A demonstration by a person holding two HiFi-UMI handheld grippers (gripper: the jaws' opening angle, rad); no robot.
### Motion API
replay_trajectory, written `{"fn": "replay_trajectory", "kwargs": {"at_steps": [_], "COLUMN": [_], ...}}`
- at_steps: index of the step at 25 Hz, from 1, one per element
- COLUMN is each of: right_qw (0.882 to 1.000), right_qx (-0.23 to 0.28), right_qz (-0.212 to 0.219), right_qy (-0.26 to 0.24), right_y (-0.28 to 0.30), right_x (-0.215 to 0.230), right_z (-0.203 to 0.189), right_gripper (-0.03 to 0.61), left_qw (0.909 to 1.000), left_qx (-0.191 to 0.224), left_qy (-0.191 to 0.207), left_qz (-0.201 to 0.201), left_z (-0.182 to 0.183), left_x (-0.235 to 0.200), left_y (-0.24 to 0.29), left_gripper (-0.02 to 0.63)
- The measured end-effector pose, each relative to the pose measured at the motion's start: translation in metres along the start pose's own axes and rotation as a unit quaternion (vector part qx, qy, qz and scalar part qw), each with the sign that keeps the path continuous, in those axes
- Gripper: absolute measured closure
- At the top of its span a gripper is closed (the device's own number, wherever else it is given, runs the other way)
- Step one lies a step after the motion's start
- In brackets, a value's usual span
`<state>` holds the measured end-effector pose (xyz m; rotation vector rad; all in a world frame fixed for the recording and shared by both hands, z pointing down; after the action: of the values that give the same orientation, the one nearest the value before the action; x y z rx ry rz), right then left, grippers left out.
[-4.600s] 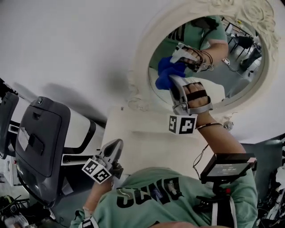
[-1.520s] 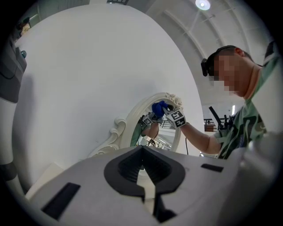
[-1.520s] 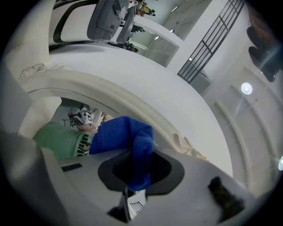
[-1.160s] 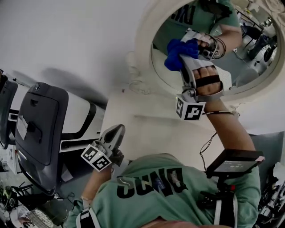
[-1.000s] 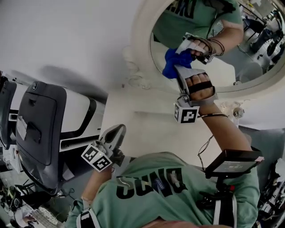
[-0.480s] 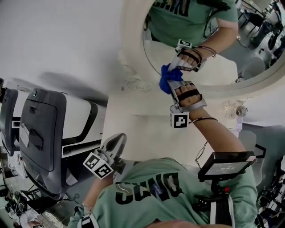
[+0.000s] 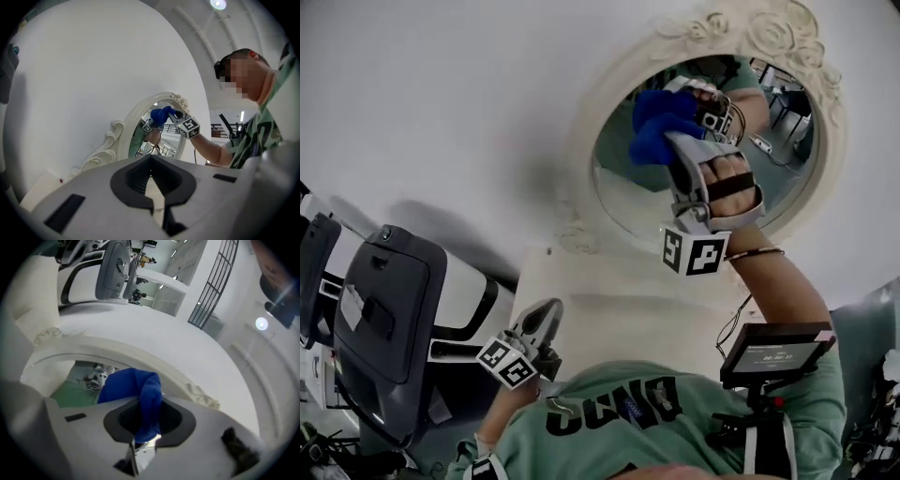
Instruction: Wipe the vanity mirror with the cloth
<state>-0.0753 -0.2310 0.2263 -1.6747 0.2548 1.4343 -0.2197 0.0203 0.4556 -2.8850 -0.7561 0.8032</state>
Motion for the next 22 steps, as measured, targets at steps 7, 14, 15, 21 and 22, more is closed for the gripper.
{"fn": "replay_trajectory", "kwargs": {"at_steps": [7, 14, 15, 21, 22], "right_qw": [0.997, 0.996, 0.996, 0.998, 0.998], "right_qx": [-0.033, -0.031, -0.030, -0.014, -0.009], "right_qz": [-0.050, -0.058, -0.061, -0.030, -0.021], "right_qy": [-0.057, -0.065, -0.064, -0.053, -0.052], "right_y": [0.057, 0.060, 0.060, 0.028, 0.020], "right_x": [0.054, 0.055, 0.054, -0.007, -0.023], "right_z": [-0.017, -0.021, -0.022, -0.015, -0.011], "right_gripper": [0.522, 0.525, 0.526, 0.528, 0.528], "left_qw": [0.9992, 0.9991, 0.9992, 0.9999, 0.9998], "left_qx": [0.032, 0.039, 0.038, 0.010, 0.006], "left_qy": [0.022, 0.012, 0.014, -0.006, -0.011], "left_qz": [-0.002, 0.009, 0.007, 0.010, 0.013], "left_z": [0.014, 0.018, 0.019, 0.002, -0.001], "left_x": [-0.005, -0.007, -0.008, -0.013, -0.016], "left_y": [0.000, -0.001, 0.002, 0.003, 0.001], "left_gripper": [0.604, 0.604, 0.604, 0.604, 0.604]}}
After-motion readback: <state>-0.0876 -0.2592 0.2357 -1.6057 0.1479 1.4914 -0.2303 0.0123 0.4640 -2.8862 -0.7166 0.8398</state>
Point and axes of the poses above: the fingertips, and each gripper's own axes: y forward along the fingers, x to its right, z out of its top, the point moved 7 cm from there along -y, backward along the fingers, and after that the axes turned 11 degrees about -z, right-handed, at the moved point
